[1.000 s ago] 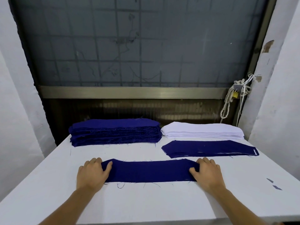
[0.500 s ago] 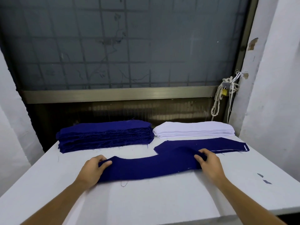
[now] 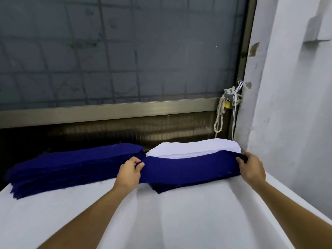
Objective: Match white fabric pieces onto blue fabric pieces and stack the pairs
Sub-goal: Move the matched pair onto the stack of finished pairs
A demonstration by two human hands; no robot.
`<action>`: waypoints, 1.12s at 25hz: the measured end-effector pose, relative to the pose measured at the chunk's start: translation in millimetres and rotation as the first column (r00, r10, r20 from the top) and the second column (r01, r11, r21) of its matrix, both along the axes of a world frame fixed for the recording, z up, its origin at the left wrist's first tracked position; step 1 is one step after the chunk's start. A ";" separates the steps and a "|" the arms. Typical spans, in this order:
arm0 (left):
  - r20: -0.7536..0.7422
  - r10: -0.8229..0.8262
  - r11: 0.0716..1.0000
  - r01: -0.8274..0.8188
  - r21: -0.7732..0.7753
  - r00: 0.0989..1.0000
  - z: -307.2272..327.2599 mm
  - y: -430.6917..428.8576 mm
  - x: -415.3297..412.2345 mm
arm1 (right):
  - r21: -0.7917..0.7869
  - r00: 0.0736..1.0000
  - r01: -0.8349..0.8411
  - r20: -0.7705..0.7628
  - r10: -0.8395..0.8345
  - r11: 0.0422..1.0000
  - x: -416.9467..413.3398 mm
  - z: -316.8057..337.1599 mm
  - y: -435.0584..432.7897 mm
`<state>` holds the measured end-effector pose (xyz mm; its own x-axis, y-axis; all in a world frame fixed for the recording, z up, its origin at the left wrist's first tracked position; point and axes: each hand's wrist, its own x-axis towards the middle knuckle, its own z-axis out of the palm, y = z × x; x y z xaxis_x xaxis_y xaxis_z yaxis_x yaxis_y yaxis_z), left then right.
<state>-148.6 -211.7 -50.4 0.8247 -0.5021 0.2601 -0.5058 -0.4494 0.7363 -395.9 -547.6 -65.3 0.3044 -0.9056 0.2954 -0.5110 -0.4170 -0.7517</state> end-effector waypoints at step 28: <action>0.231 0.075 0.989 -0.101 0.104 0.970 -61.3 -68.4 -12.4 | -0.390 0.907 -0.043 -0.402 -0.128 0.920 11.0 -38.8 -55.9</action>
<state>-161.0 -280.1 -111.7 0.7932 -0.4673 0.3904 -0.6081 -0.5738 0.5487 -384.9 -603.5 -104.2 0.4388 -0.7623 0.4757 -0.7607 -0.5969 -0.2549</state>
